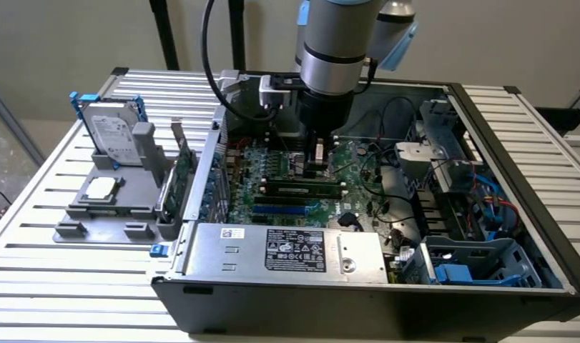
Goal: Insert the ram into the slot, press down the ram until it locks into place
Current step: 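Press down the ram until it locks into place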
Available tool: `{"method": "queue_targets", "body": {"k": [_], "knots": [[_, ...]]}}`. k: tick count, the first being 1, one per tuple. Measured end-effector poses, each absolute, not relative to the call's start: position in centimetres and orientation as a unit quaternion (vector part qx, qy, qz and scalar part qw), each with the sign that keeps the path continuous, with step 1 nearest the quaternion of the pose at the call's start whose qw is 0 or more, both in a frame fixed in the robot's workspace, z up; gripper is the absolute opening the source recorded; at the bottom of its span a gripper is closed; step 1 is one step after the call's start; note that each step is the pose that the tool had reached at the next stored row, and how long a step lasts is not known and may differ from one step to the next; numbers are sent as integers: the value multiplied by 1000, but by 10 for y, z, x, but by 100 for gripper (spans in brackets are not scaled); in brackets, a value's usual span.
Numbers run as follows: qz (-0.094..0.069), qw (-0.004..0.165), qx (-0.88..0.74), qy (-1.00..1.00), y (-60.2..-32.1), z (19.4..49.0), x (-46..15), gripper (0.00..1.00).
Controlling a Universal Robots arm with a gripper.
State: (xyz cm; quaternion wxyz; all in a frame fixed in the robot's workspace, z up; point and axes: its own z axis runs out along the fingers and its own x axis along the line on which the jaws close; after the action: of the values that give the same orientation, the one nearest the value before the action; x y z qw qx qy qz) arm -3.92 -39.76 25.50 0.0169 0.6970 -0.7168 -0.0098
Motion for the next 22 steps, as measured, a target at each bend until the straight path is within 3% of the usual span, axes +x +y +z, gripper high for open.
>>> {"method": "queue_targets", "body": {"k": [10,22], "knots": [[-10,17,697,-717,-398,254,-39,11],[-10,17,697,-717,-392,232,-41,11]]}}
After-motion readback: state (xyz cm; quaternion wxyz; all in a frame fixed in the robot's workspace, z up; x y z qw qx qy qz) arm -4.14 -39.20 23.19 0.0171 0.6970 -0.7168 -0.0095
